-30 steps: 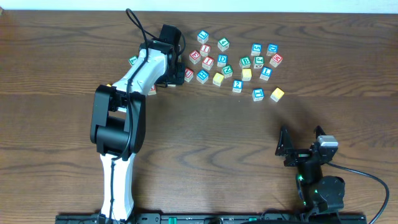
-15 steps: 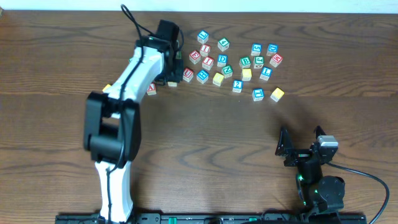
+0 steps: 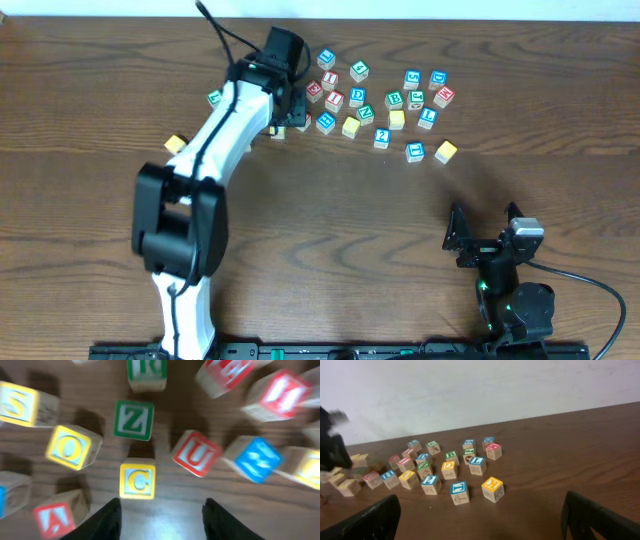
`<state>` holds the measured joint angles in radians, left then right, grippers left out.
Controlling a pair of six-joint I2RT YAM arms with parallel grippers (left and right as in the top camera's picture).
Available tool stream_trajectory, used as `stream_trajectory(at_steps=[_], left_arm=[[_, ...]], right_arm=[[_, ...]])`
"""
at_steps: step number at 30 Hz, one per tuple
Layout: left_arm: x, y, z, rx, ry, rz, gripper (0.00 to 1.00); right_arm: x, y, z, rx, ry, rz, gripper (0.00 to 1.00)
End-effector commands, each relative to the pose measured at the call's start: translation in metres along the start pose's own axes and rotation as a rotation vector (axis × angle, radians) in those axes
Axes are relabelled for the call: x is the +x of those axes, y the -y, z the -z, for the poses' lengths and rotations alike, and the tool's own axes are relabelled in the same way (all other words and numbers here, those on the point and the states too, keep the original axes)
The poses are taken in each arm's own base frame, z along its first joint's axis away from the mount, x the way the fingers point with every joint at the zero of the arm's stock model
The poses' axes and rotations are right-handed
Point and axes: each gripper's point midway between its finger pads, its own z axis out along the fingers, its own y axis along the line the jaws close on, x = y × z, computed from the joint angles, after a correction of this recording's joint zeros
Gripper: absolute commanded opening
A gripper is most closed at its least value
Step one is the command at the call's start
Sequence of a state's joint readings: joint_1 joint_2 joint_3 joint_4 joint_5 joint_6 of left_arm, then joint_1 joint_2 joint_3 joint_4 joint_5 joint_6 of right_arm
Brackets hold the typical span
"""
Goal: Spell out CORL
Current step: 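Lower the left gripper and close it on the yellow C block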
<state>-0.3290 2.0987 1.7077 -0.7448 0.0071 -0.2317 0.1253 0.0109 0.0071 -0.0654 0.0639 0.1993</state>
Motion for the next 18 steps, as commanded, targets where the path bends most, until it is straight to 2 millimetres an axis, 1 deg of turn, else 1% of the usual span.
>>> stream_trajectory(at_steps=[1, 3, 5, 10, 14, 18], left_arm=[[0.004, -0.008, -0.022, -0.039, -0.016, -0.009, 0.57], [-0.001, -0.013, -0.027, -0.073, 0.008, -0.013, 0.64], [-0.004, -0.016, -0.03, -0.092, 0.021, -0.013, 0.66], [-0.006, -0.024, -0.036, -0.131, 0.043, -0.011, 0.66], [-0.005, -0.024, -0.044, -0.129, 0.061, -0.01, 0.66], [-0.004, -0.024, -0.046, -0.129, 0.064, -0.009, 0.65]], right_arm=[[-0.001, 0.005, 0.0, 0.02, 0.005, 0.013, 0.99], [-0.001, 0.005, 0.0, 0.02, 0.005, 0.013, 0.99], [-0.001, 0.005, 0.0, 0.02, 0.005, 0.013, 0.99], [-0.001, 0.005, 0.0, 0.02, 0.005, 0.013, 0.99], [-0.001, 0.005, 0.0, 0.02, 0.005, 0.013, 0.99], [-0.001, 0.005, 0.0, 0.02, 0.005, 0.013, 0.99]])
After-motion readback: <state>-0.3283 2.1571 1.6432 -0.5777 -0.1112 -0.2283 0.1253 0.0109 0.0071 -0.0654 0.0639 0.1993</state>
